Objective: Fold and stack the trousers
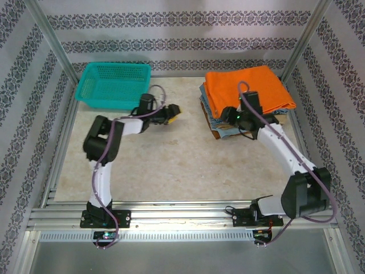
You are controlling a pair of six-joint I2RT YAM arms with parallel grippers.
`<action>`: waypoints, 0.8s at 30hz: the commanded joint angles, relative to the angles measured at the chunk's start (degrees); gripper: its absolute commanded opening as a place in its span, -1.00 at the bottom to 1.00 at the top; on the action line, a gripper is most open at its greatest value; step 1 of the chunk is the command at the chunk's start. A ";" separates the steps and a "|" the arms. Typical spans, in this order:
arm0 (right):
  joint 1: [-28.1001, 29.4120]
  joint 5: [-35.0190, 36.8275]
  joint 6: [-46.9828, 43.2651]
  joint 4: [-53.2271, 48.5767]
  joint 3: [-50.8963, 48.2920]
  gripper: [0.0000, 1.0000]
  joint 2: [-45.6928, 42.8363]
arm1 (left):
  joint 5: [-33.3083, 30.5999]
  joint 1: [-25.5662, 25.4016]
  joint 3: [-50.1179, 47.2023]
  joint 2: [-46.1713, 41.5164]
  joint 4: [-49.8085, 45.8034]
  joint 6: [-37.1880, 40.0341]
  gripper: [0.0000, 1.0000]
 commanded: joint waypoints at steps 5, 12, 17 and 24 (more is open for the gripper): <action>9.35 5.76 0.29 -3.55 0.11 0.13 9.75 | -1.88 0.78 -24.18 -24.84 8.29 0.79 0.21; 8.69 7.61 -4.72 -10.48 8.17 0.14 26.94 | -6.22 1.31 -37.43 -47.40 -6.03 6.57 0.34; 4.48 5.20 -4.58 -10.19 13.08 0.13 33.50 | -9.66 1.95 -39.42 -60.17 -18.69 11.64 0.41; -2.32 4.81 -5.70 -14.28 27.19 0.10 43.06 | -11.87 2.66 -39.15 -63.82 -23.04 13.11 0.50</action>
